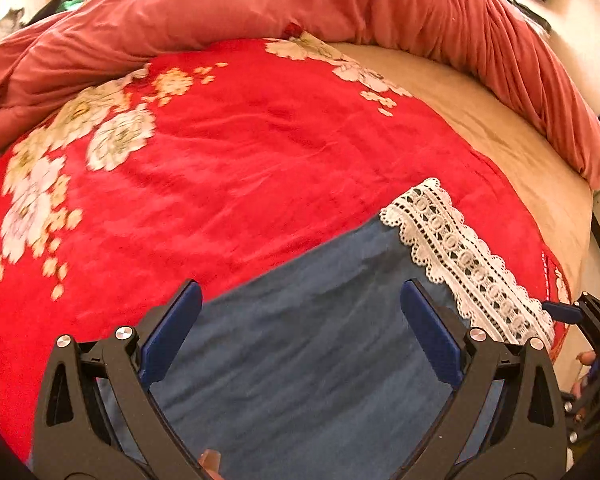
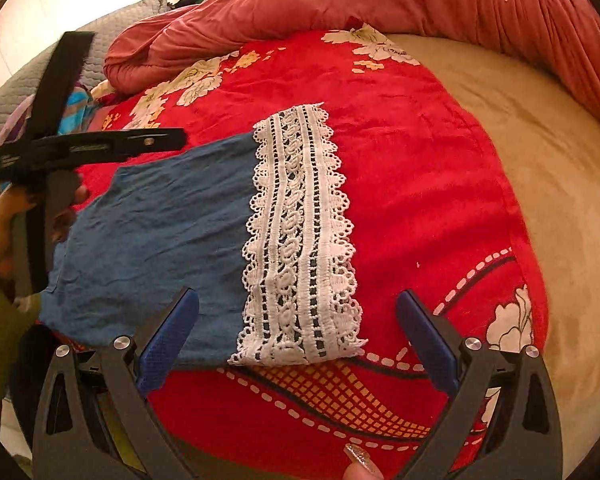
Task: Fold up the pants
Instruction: 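Grasp the lace hem with the left tool while the right tool grasps the hem beside it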
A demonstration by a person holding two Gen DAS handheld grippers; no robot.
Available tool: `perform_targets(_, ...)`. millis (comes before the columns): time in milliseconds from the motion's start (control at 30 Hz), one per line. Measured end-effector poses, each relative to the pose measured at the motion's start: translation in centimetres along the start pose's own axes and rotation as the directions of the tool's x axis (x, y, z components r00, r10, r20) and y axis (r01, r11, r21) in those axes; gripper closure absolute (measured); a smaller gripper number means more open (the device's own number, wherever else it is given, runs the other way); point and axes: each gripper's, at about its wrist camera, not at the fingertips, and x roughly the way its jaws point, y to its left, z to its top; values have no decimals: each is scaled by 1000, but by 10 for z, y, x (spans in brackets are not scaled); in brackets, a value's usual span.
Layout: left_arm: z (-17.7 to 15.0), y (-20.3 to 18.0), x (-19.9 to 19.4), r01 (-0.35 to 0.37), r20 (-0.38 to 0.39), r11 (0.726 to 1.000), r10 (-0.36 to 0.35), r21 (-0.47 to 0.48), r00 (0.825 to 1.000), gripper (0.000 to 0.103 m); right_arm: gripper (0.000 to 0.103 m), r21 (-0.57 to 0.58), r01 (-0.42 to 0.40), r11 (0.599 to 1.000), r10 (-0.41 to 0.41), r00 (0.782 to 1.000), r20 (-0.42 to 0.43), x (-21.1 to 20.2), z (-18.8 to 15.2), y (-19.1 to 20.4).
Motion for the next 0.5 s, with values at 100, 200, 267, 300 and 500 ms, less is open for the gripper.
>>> perform_targets(100,7,-6,14,18,-42,1000,-17,18,999,10,5,4,-19,1000,19,1000,-5,3,0,-2)
perform_targets(200,14,-14,27,57,-62,998,-55,36,997,15,16,16,-49,999,49,999,-3,5,1,-2)
perform_targets(267,16,-19,35,74,-76,996,-71,42,995,27,26,4,-77,997,77,997,-15,7,2,0)
perform_targets(300,17,-21,39,85,-82,996,-81,40,993,31,26,-3,-82,997,82,996,-18,9,4,1)
perform_targets(500,17,-22,61,169,-121,986,-168,-8,978,39,41,5,-112,994,112,994,-16,16,8,-2)
